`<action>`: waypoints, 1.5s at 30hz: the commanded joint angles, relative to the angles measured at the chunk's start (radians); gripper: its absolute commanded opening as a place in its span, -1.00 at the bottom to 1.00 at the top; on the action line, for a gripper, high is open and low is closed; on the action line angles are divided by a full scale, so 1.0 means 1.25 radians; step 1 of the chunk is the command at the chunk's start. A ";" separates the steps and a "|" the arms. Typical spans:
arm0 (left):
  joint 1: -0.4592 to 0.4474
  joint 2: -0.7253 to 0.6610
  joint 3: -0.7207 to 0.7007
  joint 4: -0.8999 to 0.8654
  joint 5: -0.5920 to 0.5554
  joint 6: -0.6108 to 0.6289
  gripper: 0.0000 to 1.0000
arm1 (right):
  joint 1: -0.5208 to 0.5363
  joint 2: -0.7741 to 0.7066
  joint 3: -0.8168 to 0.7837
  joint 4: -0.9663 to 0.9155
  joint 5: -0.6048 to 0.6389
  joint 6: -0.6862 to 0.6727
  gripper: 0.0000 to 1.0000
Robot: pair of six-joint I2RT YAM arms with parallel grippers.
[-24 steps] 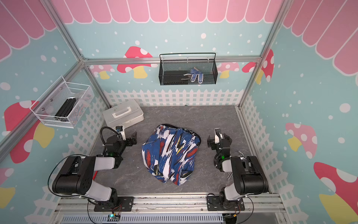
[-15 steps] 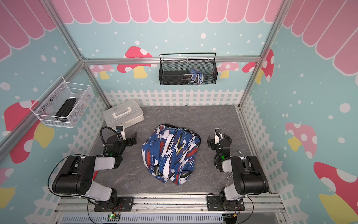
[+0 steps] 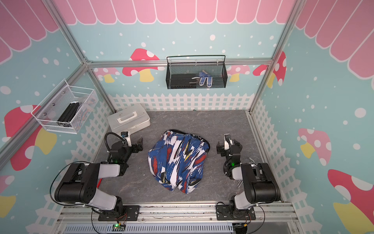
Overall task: Remove the belt from the trousers
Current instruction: Adjust the trousers at the center of the board.
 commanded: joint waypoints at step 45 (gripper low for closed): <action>-0.325 0.065 0.694 -0.961 0.129 -0.800 0.08 | 0.232 0.552 1.156 -1.371 -0.155 -0.044 0.41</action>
